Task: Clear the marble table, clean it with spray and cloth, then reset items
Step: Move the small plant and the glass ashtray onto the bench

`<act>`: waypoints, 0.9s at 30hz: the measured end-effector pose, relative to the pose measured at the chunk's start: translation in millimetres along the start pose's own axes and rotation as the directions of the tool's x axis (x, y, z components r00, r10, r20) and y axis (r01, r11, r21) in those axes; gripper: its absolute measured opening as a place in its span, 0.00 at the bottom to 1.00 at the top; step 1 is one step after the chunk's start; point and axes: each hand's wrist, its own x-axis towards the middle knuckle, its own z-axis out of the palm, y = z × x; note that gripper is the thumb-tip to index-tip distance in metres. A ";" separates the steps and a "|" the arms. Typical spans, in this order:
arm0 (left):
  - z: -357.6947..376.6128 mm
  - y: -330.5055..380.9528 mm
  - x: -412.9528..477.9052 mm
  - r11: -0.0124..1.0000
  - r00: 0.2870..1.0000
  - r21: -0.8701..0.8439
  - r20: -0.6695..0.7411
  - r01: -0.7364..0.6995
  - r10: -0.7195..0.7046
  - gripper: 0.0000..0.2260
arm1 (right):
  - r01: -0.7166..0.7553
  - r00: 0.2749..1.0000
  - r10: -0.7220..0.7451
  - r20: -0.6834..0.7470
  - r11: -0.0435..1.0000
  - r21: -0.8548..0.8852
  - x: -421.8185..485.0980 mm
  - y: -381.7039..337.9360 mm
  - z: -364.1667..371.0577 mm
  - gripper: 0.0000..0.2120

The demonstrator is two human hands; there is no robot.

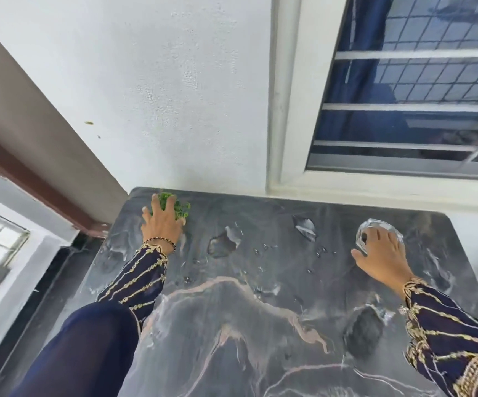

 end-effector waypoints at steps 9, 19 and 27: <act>4.9 14.1 -5.2 0.981 0.967 -0.047 -0.184 -0.190 0.179 0.13 | -0.067 0.998 0.067 0.007 0.997 -0.032 10.3 3.4 -1.1 0.36; 32.0 84.4 -72.0 0.846 0.874 -0.225 -0.174 -0.484 0.454 0.06 | -0.117 0.982 0.092 0.162 0.982 0.150 15.0 22.0 -14.6 0.45; 48.1 185.8 -145.3 0.680 0.740 -0.353 -0.057 -0.643 0.670 0.07 | -0.071 0.984 0.028 0.176 0.966 0.248 -71.3 64.4 -6.7 0.47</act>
